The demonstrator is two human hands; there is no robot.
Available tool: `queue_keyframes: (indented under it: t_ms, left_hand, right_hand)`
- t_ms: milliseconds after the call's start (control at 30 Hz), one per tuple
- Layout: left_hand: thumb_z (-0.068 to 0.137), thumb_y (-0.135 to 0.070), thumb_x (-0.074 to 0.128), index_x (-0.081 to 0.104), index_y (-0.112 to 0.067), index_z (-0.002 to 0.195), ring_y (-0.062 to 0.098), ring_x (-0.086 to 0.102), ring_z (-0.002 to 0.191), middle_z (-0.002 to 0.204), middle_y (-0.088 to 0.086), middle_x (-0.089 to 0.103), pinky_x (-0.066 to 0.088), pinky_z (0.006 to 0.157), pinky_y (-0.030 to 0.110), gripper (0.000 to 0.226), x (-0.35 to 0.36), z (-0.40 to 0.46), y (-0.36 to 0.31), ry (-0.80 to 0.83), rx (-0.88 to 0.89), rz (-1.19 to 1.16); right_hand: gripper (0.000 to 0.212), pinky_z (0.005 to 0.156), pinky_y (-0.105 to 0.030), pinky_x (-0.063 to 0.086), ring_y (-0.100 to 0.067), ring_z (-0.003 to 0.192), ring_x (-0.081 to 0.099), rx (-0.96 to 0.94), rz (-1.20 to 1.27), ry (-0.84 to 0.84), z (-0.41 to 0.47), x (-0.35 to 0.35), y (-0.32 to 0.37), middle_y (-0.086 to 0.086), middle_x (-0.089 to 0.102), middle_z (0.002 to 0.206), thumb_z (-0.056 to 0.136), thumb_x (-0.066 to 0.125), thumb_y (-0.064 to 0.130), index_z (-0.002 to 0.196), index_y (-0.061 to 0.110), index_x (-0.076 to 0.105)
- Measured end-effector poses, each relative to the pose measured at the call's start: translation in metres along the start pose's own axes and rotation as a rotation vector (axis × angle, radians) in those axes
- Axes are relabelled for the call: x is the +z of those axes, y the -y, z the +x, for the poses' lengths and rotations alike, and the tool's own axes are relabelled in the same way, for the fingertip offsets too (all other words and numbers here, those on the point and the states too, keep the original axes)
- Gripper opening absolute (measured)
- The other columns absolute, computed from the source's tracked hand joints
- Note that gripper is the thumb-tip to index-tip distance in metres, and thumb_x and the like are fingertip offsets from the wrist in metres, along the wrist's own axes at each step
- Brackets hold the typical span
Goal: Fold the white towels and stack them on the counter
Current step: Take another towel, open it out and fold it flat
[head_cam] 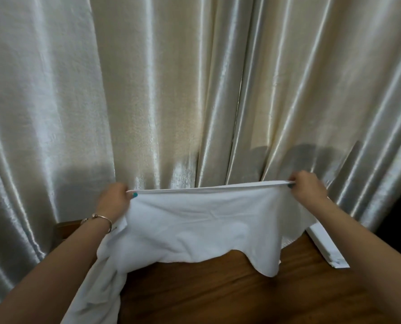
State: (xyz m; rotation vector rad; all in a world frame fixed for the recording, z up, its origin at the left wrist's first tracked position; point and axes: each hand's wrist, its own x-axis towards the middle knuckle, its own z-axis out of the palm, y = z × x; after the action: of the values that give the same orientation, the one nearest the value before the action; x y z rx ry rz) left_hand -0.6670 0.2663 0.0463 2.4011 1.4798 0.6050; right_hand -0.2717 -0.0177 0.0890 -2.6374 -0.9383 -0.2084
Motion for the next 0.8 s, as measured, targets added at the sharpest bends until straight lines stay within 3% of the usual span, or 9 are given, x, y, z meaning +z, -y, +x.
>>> queue_keyframes:
  t_ms: [67, 167, 233, 333, 433, 567, 667, 733, 800]
  left_hand:
    - [0.078, 0.001, 0.059, 0.048, -0.010, 0.059, 0.038, 0.059, 0.072, 0.069, 0.020, 0.058, 0.036, 0.058, 0.032, 0.024, -0.004, 0.002, 0.003, 0.036, 0.016, 0.037]
    - [0.074, 0.010, 0.054, 0.056, -0.002, 0.065, 0.042, 0.060, 0.079, 0.076, 0.026, 0.060, 0.036, 0.061, 0.032, 0.015, -0.003, 0.003, 0.008, 0.054, -0.008, 0.051]
    - [0.080, 0.006, 0.054, 0.061, 0.003, 0.069, 0.043, 0.060, 0.081, 0.080, 0.029, 0.063, 0.038, 0.064, 0.032, 0.013, 0.001, 0.002, 0.007, 0.037, -0.035, 0.032]
    - [0.086, -0.001, 0.052, 0.054, -0.009, 0.063, 0.041, 0.061, 0.081, 0.081, 0.026, 0.065, 0.040, 0.065, 0.033, 0.024, 0.007, 0.001, 0.005, 0.033, -0.048, 0.000]
    - [0.090, -0.008, 0.052, 0.055, -0.008, 0.069, 0.039, 0.061, 0.085, 0.086, 0.023, 0.065, 0.042, 0.068, 0.034, 0.020, 0.003, 0.002, 0.005, 0.066, -0.048, 0.024]
    - [0.093, -0.019, 0.055, 0.058, -0.002, 0.067, 0.036, 0.060, 0.079, 0.080, 0.023, 0.065, 0.035, 0.063, 0.030, 0.031, -0.010, 0.005, 0.010, 0.075, -0.093, 0.008]
    - [0.091, -0.037, 0.058, 0.046, -0.007, 0.049, 0.030, 0.052, 0.058, 0.056, 0.012, 0.053, 0.032, 0.055, 0.030, 0.053, -0.018, 0.004, 0.014, 0.077, -0.190, -0.027]
    - [0.085, -0.041, 0.065, 0.057, -0.006, 0.061, 0.033, 0.059, 0.074, 0.072, 0.014, 0.061, 0.039, 0.063, 0.030, 0.044, -0.025, 0.004, 0.008, 0.120, -0.253, -0.089]
    - [0.074, -0.032, 0.076, 0.064, -0.004, 0.083, 0.032, 0.060, 0.086, 0.087, 0.012, 0.059, 0.042, 0.070, 0.031, 0.031, -0.031, 0.004, -0.007, 0.189, -0.327, -0.226]
  right_hand:
    - [0.017, 0.069, -0.034, 0.045, -0.037, 0.096, 0.060, 0.009, 0.079, 0.018, 0.002, 0.001, -0.001, -0.017, 0.064, 0.104, 0.089, 0.055, 0.007, 0.103, 0.011, 0.064]
    - [0.019, 0.072, -0.037, 0.051, -0.034, 0.086, 0.058, 0.022, 0.151, 0.078, 0.007, -0.002, 0.001, -0.017, 0.067, 0.102, 0.088, 0.053, 0.003, 0.098, 0.008, 0.069]
    - [0.017, 0.069, -0.036, 0.050, -0.031, 0.082, 0.056, 0.035, 0.143, 0.092, 0.008, -0.004, 0.005, -0.015, 0.068, 0.099, 0.091, 0.055, 0.010, 0.094, 0.012, 0.071]
    - [0.018, 0.065, -0.032, 0.040, -0.030, 0.082, 0.055, 0.081, 0.074, 0.034, 0.003, -0.004, 0.011, -0.012, 0.067, 0.101, 0.096, 0.052, 0.021, 0.100, 0.023, 0.070]
    - [0.022, 0.065, -0.034, 0.044, -0.032, 0.079, 0.057, 0.125, 0.096, 0.005, 0.005, 0.003, 0.009, -0.014, 0.065, 0.095, 0.097, 0.047, 0.018, 0.102, 0.011, 0.067]
    - [0.030, 0.070, -0.038, 0.050, -0.032, 0.080, 0.060, 0.205, 0.257, 0.157, 0.004, -0.004, 0.005, -0.014, 0.063, 0.089, 0.094, 0.054, 0.032, 0.097, 0.004, 0.063]
    - [0.016, 0.056, -0.031, 0.042, -0.027, 0.068, 0.052, 0.272, 0.572, 0.288, 0.001, -0.019, 0.002, -0.011, 0.054, 0.080, 0.087, 0.064, 0.019, 0.078, 0.007, 0.057]
    - [0.016, 0.060, -0.031, 0.038, -0.026, 0.070, 0.047, 0.301, 0.619, 0.392, 0.001, -0.027, -0.001, -0.005, 0.048, 0.080, 0.088, 0.061, 0.021, 0.075, 0.014, 0.054]
    - [0.016, 0.070, -0.039, 0.037, -0.024, 0.075, 0.043, 0.319, 0.600, 0.512, 0.004, -0.029, 0.000, 0.001, 0.044, 0.082, 0.089, 0.058, 0.031, 0.080, 0.020, 0.051]
